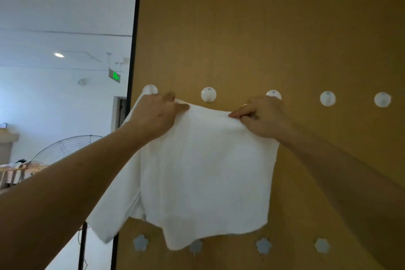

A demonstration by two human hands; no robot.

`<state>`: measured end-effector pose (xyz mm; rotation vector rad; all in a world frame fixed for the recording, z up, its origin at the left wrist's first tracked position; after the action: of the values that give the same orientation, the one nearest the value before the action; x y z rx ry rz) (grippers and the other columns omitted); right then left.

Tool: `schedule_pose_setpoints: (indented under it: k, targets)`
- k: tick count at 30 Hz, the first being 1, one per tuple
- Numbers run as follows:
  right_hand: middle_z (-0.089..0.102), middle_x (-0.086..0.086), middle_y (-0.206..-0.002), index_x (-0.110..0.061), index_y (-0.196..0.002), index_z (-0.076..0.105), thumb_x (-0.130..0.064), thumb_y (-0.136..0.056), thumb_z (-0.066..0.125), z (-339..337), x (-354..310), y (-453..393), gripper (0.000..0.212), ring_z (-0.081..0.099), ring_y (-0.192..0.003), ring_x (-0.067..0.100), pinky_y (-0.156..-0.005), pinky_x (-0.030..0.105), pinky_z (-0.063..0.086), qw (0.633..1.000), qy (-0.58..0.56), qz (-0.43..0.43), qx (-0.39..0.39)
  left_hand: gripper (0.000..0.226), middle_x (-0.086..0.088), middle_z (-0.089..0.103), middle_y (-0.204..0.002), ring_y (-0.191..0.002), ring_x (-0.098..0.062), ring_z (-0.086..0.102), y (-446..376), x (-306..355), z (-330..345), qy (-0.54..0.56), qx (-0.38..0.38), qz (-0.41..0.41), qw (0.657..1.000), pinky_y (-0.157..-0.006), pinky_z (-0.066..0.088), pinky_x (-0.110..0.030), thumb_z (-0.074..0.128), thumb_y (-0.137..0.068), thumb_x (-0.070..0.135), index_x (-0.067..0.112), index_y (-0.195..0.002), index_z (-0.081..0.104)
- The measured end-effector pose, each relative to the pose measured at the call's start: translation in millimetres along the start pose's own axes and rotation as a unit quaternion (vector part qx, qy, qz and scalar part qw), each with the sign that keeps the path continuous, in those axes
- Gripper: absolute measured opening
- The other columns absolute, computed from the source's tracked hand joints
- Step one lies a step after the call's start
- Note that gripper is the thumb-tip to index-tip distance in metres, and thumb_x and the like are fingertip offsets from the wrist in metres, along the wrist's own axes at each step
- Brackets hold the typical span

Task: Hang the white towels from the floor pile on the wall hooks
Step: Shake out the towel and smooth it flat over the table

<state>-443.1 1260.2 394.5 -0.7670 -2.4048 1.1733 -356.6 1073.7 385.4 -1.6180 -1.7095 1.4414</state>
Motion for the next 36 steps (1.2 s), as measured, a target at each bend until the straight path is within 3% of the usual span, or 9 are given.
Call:
schedule_pose_setpoints:
  k: [3, 8, 17, 23, 26, 28, 31, 33, 36]
  targets:
    - [0.045, -0.008, -0.076, -0.041, -0.115, 0.071, -0.026, -0.095, 0.055, -1.5, 12.4, -32.8, 0.03, 0.049, -0.073, 0.017, -0.065, 0.027, 0.025, 0.991, 0.1, -0.056, 0.075, 0.049, -0.009, 0.052, -0.112, -0.093, -0.027, 0.057, -32.4, -9.2, 13.5, -0.033, 0.004, -0.014, 0.999, -0.069, 0.042, -0.034, 0.043, -0.098, 0.02, 0.035, -0.144, 0.045]
    - [0.066, 0.011, -0.098, -0.036, -0.123, 0.068, -0.027, -0.1, 0.052, 10.6, 42.0, -83.0, 0.03, 0.062, -0.091, 0.034, -0.071, 0.03, 0.03, 0.984, 0.123, -0.055, 0.116, 0.048, -0.011, 0.048, -0.112, -0.092, -0.027, 0.052, -79.7, -15.2, 34.5, -0.066, 0.009, -0.039, 0.997, -0.071, 0.039, -0.034, 0.042, -0.099, 0.021, 0.031, -0.146, 0.042]
    - [0.069, -0.008, -0.117, -0.04, -0.133, 0.058, -0.03, -0.1, 0.04, 90.6, 71.7, -74.2, 0.039, 0.063, -0.1, 0.016, -0.075, 0.028, 0.042, 0.995, -0.032, 0.045, 0.078, 0.044, -0.006, 0.053, -0.1, -0.09, -0.033, 0.059, -60.8, -9.6, 110.9, 0.099, 0.072, -0.177, 0.977, -0.074, 0.046, -0.038, 0.036, -0.097, 0.024, 0.034, -0.137, 0.051]
    - [0.063, -0.005, -0.067, -0.023, -0.094, 0.07, -0.025, -0.093, 0.042, 130.3, 48.3, -65.8, 0.028, 0.057, -0.06, 0.015, -0.058, 0.036, 0.05, 0.977, -0.176, 0.093, 0.078, 0.032, 0.014, 0.063, -0.079, -0.075, -0.005, 0.058, -53.5, 8.9, 127.7, 0.314, 0.124, -0.238, 0.911, -0.063, 0.038, -0.018, 0.044, -0.094, 0.022, 0.033, -0.108, 0.07]
    - [0.057, -0.003, -0.061, -0.02, -0.078, 0.065, -0.019, -0.091, 0.045, 135.0, 37.9, -69.0, 0.024, 0.049, -0.055, 0.012, -0.052, 0.027, 0.035, 0.964, -0.226, 0.12, 0.067, 0.017, 0.016, 0.066, -0.064, -0.062, 0.004, 0.06, -53.4, 18.7, 138.8, 0.55, 0.084, -0.234, 0.797, -0.058, 0.045, -0.011, 0.06, -0.092, 0.026, 0.033, -0.079, 0.069]
    - [0.063, 0.0, -0.069, -0.019, -0.081, 0.066, -0.021, -0.094, 0.048, 141.1, 31.7, -69.0, 0.023, 0.054, -0.06, 0.015, -0.055, 0.027, 0.038, 0.954, -0.27, 0.126, 0.046, 0.024, 0.015, 0.065, -0.059, -0.057, 0.004, 0.059, -52.2, 22.6, 143.8, 0.602, 0.064, -0.23, 0.761, -0.056, 0.046, -0.015, 0.063, -0.092, 0.021, 0.03, -0.07, 0.065]
    - [0.063, -0.001, -0.093, -0.019, -0.094, 0.063, -0.038, -0.096, 0.049, 149.9, 26.0, -58.1, 0.023, 0.06, -0.085, 0.022, -0.066, 0.03, 0.042, 0.955, -0.251, 0.148, 0.049, 0.028, 0.013, 0.057, -0.072, -0.074, -0.004, 0.053, -52.8, 24.4, 134.5, 0.478, 0.076, -0.193, 0.854, -0.068, 0.04, -0.025, 0.049, -0.093, 0.032, 0.027, -0.066, 0.054]
    - [0.049, 0.001, -0.125, -0.024, -0.109, 0.059, -0.048, -0.095, 0.043, 143.3, 21.9, -48.5, 0.032, 0.047, -0.114, 0.026, -0.088, 0.036, 0.041, 0.986, -0.047, 0.145, 0.07, 0.031, 0.007, 0.047, -0.097, -0.095, -0.014, 0.041, -47.8, 21.7, 124.8, 0.26, 0.07, -0.183, 0.945, -0.079, 0.03, -0.032, 0.032, -0.085, 0.043, 0.025, -0.076, 0.056]
    - [0.046, 0.001, -0.122, -0.024, -0.1, 0.057, -0.044, -0.095, 0.046, 138.3, 12.4, -45.5, 0.023, 0.042, -0.11, 0.024, -0.091, 0.038, 0.037, 0.992, 0.05, 0.107, 0.042, 0.056, 0.0, 0.054, -0.106, -0.098, -0.023, 0.041, -34.1, 30.6, 119.7, 0.092, 0.039, -0.132, 0.986, -0.081, 0.025, -0.036, 0.017, -0.088, 0.044, 0.024, -0.113, 0.063]
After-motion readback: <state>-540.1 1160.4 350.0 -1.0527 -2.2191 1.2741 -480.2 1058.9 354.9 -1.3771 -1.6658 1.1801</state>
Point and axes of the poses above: each hand's wrist, its own y-axis away from the middle knuckle, its own z-axis out of the palm, x = y × z, the point moved 10 cm from there along -y, towards the middle knuckle
